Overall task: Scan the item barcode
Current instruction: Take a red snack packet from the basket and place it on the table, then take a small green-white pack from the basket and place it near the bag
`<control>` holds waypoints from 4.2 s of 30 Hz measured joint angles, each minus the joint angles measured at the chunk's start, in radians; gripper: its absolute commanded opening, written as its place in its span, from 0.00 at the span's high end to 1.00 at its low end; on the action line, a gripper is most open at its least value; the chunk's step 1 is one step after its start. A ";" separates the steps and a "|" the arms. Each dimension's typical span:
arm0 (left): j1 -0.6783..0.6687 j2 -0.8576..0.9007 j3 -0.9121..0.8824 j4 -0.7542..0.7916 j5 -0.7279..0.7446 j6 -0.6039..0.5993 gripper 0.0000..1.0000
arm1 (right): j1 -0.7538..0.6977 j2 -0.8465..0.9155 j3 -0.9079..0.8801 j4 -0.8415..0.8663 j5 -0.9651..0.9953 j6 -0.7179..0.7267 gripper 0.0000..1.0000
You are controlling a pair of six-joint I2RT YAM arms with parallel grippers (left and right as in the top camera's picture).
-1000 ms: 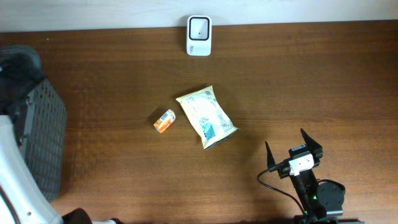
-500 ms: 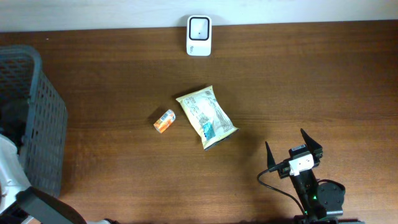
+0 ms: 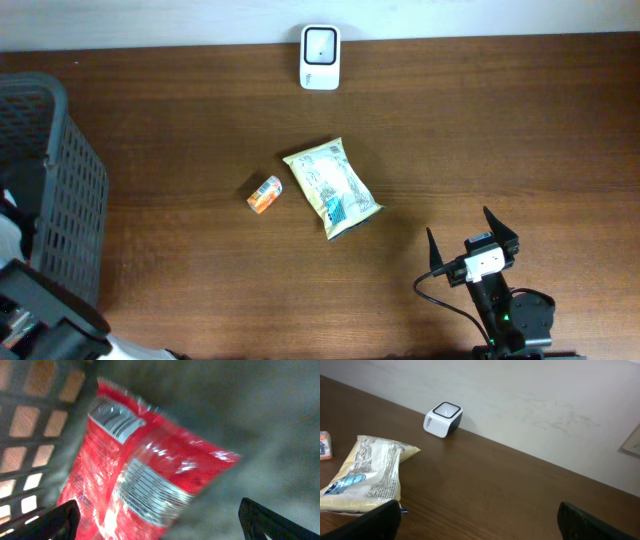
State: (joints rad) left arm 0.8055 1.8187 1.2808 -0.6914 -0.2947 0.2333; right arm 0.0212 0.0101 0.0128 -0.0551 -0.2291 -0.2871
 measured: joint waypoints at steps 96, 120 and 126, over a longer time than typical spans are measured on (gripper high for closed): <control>0.068 -0.030 0.042 -0.298 -0.137 -0.814 0.01 | 0.000 0.000 0.000 0.000 0.000 0.000 0.01; 0.145 0.131 0.070 -0.354 -0.130 -0.806 1.00 | 0.000 0.000 0.000 0.000 0.000 -0.001 0.01; 0.147 0.160 0.524 -0.660 0.008 -0.799 1.00 | 0.000 0.000 0.000 0.000 0.000 -0.001 0.01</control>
State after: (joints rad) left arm 0.9527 1.9789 1.8046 -1.3518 -0.2863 -0.5655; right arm 0.0212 0.0101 0.0128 -0.0551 -0.2295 -0.2878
